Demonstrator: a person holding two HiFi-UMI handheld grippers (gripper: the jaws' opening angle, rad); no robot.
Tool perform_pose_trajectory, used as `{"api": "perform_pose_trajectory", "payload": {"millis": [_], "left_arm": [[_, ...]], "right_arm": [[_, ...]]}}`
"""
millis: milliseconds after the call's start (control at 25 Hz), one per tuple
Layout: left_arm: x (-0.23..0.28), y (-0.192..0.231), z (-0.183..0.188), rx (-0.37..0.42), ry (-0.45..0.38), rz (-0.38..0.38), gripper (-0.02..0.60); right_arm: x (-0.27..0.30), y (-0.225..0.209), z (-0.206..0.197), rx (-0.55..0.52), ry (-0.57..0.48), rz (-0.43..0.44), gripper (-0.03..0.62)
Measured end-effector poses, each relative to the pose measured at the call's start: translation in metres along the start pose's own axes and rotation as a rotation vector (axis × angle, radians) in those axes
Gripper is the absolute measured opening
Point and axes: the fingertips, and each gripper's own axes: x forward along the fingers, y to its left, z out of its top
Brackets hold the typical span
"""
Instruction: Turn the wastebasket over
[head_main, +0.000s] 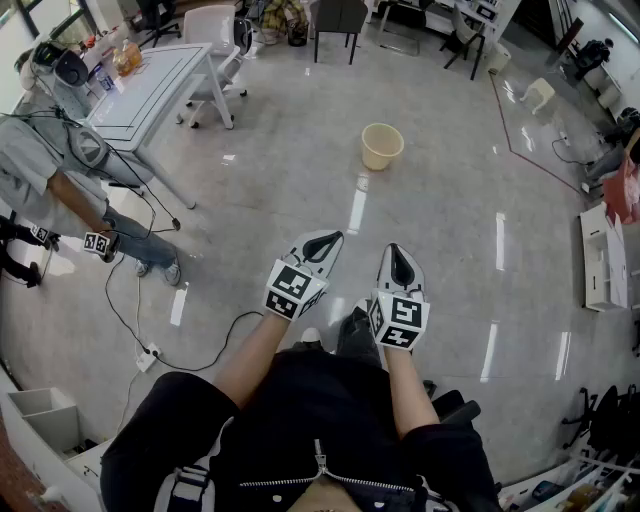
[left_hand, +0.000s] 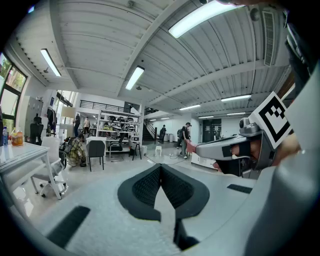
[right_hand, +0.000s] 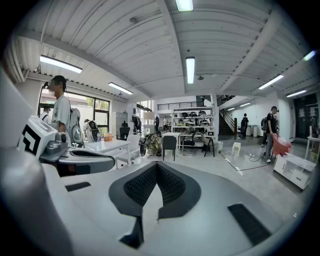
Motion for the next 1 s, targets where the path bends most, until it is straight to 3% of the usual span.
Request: {"api": "perform_pose_trajectory", "payload": {"millis": [440, 1000], "left_arm": [[0.016, -0.006, 0.002, -0.011, 0.004, -0.02, 0.006], [0.035, 0.006, -0.004, -0.053, 0.021, -0.009, 0.006]], "right_arm": [[0.002, -0.012, 0.003, 0.043, -0.02, 0.004, 0.011], [0.02, -0.029, -0.008, 0.077, 0.045, -0.003, 0.011]]}}
